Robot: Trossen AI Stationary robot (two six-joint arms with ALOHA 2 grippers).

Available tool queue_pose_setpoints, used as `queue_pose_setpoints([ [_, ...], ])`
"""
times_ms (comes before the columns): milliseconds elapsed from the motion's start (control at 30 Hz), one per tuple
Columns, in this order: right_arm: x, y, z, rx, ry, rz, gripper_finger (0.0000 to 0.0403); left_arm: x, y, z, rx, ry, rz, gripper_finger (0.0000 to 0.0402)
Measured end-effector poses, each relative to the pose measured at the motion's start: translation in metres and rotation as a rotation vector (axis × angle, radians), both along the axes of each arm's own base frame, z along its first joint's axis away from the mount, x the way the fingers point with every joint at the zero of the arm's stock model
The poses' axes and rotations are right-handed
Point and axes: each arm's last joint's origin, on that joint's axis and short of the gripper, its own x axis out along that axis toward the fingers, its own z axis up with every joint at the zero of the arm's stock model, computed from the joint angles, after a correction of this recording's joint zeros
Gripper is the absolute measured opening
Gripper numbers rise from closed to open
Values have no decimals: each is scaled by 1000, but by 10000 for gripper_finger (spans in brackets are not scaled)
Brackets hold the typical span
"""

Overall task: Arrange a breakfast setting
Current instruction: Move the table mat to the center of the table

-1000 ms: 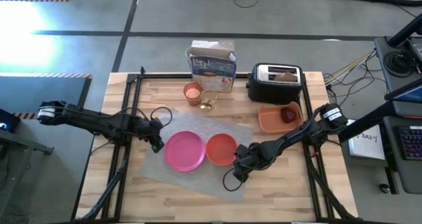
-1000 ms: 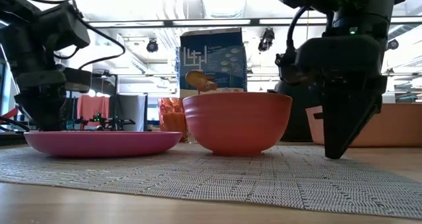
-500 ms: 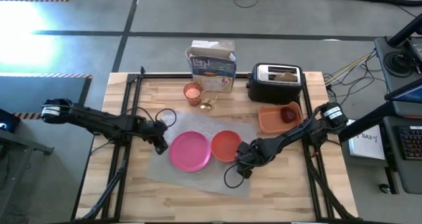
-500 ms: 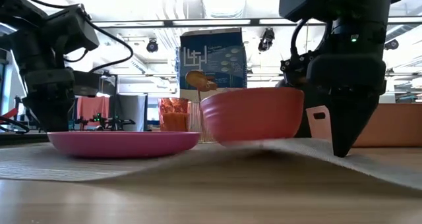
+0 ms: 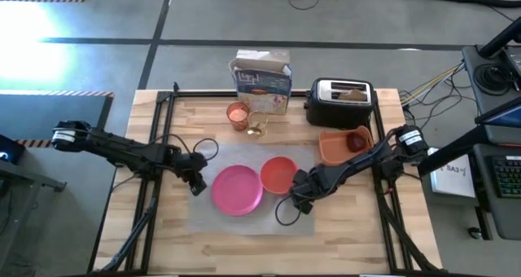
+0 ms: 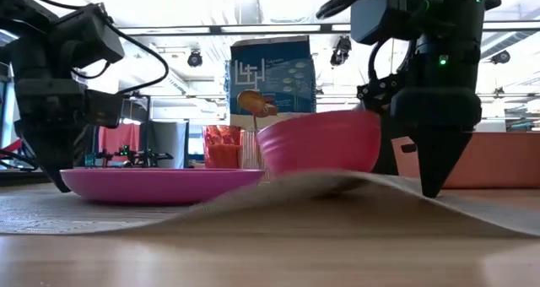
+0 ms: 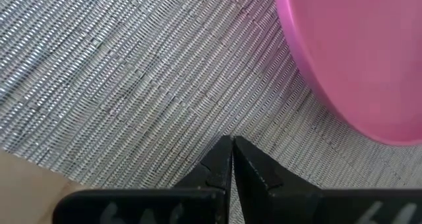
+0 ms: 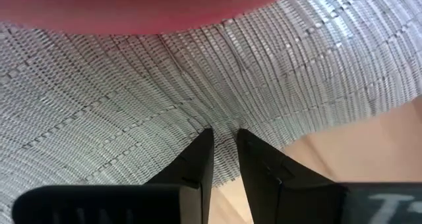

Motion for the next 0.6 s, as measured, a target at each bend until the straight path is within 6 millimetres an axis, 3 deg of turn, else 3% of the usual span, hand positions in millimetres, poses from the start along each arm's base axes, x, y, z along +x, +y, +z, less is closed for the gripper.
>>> queue_pose_setpoints([
  [600, -1, -15, 0, -29, 58, 13, 63, 0, 0, 0, 36, -6, -14, 0],
])
